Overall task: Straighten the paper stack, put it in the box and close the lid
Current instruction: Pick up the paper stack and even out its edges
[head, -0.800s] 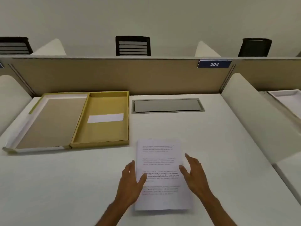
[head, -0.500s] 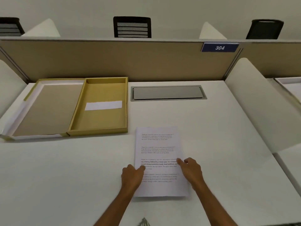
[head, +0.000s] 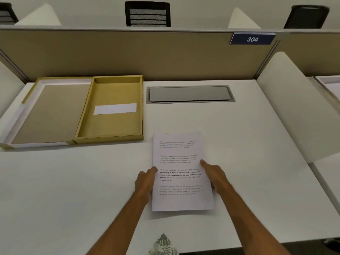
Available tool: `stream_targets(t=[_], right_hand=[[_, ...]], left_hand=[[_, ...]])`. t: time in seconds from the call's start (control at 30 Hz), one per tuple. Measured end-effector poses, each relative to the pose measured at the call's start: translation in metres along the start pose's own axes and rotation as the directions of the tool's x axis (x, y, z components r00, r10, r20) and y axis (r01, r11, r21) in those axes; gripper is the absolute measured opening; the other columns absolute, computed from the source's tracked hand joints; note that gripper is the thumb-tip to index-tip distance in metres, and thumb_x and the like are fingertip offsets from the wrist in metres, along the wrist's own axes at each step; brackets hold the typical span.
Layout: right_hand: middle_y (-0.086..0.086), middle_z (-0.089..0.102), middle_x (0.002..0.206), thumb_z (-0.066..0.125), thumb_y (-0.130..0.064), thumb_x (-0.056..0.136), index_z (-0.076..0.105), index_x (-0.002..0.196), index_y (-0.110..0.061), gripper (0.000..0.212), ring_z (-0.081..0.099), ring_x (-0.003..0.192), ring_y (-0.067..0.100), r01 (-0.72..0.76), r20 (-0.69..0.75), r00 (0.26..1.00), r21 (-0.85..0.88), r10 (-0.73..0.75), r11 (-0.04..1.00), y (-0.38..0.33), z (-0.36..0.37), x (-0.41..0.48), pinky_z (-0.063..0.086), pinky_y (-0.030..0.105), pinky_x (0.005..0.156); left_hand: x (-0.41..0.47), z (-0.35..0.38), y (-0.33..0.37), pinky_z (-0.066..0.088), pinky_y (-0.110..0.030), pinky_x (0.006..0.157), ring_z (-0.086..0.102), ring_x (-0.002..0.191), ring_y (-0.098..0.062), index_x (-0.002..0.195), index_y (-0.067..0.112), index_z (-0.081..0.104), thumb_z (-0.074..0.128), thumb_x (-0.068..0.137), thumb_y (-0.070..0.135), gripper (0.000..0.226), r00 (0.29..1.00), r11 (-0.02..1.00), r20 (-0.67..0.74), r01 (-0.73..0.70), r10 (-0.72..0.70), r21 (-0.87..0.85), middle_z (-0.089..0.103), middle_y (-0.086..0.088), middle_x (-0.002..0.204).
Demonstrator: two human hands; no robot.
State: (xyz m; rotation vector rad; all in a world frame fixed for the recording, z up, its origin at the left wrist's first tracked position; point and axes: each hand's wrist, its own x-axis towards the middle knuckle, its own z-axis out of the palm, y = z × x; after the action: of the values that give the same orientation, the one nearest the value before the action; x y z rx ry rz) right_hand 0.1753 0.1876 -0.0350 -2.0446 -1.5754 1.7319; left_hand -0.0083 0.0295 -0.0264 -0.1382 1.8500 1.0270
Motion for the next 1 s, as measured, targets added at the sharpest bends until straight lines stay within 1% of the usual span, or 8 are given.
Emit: stream_targets(t=[0.13, 0.27, 0.43, 0.53, 0.63, 0.77, 0.87, 1.0], right_hand=[[0.015, 0.074, 0.108, 0.059, -0.053, 0.093, 0.067, 0.114, -0.003, 0.055, 0.072, 0.094, 0.034, 0.053, 0.035, 0.998, 0.002, -0.053, 0.999, -0.001, -0.006, 0.001, 0.06, 0.044, 0.081], [0.009, 0.08, 0.092, 0.063, -0.044, 0.094, 0.068, 0.107, -0.007, 0.039, 0.075, 0.082, 0.028, 0.108, 0.176, 0.978, 0.043, -0.114, 0.993, -0.007, -0.023, 0.002, 0.056, 0.036, 0.066], [0.015, 0.076, 0.106, 0.07, -0.026, 0.091, 0.059, 0.103, -0.01, 0.023, 0.073, 0.09, 0.031, 0.121, 0.315, 0.941, 0.022, -0.121, 0.992, -0.013, -0.031, 0.011, 0.055, 0.037, 0.071], [0.018, 0.075, 0.111, 0.071, -0.015, 0.09, 0.058, 0.104, -0.004, 0.022, 0.074, 0.095, 0.032, 0.099, 0.353, 0.929, 0.049, -0.11, 0.994, -0.014, -0.034, 0.018, 0.057, 0.039, 0.076], [0.014, 0.075, 0.114, 0.071, -0.008, 0.09, 0.059, 0.122, -0.001, 0.035, 0.074, 0.099, 0.031, 0.134, 0.375, 0.919, -0.002, -0.123, 0.991, -0.02, -0.032, 0.017, 0.06, 0.041, 0.084], [0.01, 0.074, 0.116, 0.07, -0.001, 0.089, 0.057, 0.133, -0.009, 0.046, 0.076, 0.091, 0.026, 0.31, 0.324, 0.898, 0.017, -0.298, 0.951, -0.026, -0.033, -0.004, 0.063, 0.041, 0.078], [0.006, 0.073, 0.12, 0.07, -0.002, 0.09, 0.053, 0.135, -0.019, 0.051, 0.076, 0.097, 0.023, 0.508, 0.209, 0.83, 0.097, -0.517, 0.856, -0.02, -0.036, -0.03, 0.063, 0.046, 0.082], [-0.025, 0.071, 0.111, 0.069, -0.005, 0.089, 0.051, 0.132, -0.028, 0.051, 0.07, 0.098, -0.002, 0.722, -0.009, 0.692, 0.053, -0.722, 0.69, -0.009, -0.031, -0.063, 0.056, 0.013, 0.073]], left_hand=[[0.002, 0.001, 0.003, 0.052, -0.034, 0.062, 0.07, 0.079, -0.032, 0.116, 0.001, 0.062, 0.057, 0.088, 0.04, 0.049, 0.999, 0.999, 0.037, -0.034, 0.033, 0.016, 0.074, -0.018, 0.097], [0.011, -0.008, 0.006, 0.057, -0.042, 0.073, 0.072, 0.089, -0.036, 0.117, 0.004, 0.056, 0.063, 0.086, 0.038, 0.046, 0.996, 0.996, 0.049, -0.082, 0.08, 0.045, 0.073, -0.019, 0.101], [0.02, -0.019, 0.018, 0.058, -0.03, 0.058, 0.076, 0.074, -0.024, 0.104, 0.005, 0.059, 0.066, 0.086, 0.017, 0.023, 0.957, 0.956, 0.242, -0.211, 0.159, 0.203, 0.078, -0.01, 0.093], [0.026, -0.021, 0.023, 0.062, -0.037, 0.07, 0.076, 0.083, -0.03, 0.095, 0.003, 0.055, 0.069, 0.084, 0.007, 0.019, 0.95, 0.965, 0.278, -0.197, 0.144, 0.172, 0.076, -0.018, 0.104], [0.025, -0.02, 0.028, 0.061, -0.044, 0.082, 0.074, 0.093, -0.032, 0.107, 0.002, 0.061, 0.074, 0.084, 0.007, 0.027, 0.945, 0.951, 0.3, -0.206, 0.132, 0.23, 0.075, -0.015, 0.108], [0.004, -0.02, 0.034, 0.061, -0.031, 0.062, 0.075, 0.085, -0.023, 0.106, 0.015, 0.062, 0.076, 0.083, 0.008, 0.027, 0.932, 0.91, 0.263, -0.319, 0.25, 0.265, 0.075, -0.008, 0.107], [-0.026, -0.026, 0.028, 0.06, -0.021, 0.063, 0.075, 0.084, -0.012, 0.102, 0.027, 0.059, 0.078, 0.082, 0.013, 0.03, 0.86, 0.826, 0.181, -0.509, 0.477, 0.242, 0.075, 0.003, 0.104], [-0.067, -0.028, 0.016, 0.056, -0.01, 0.069, 0.069, 0.09, 0.005, 0.096, 0.049, 0.053, 0.072, 0.085, 0.005, 0.05, 0.692, 0.669, 0.047, -0.711, 0.72, 0.217, 0.07, 0.028, 0.096]])
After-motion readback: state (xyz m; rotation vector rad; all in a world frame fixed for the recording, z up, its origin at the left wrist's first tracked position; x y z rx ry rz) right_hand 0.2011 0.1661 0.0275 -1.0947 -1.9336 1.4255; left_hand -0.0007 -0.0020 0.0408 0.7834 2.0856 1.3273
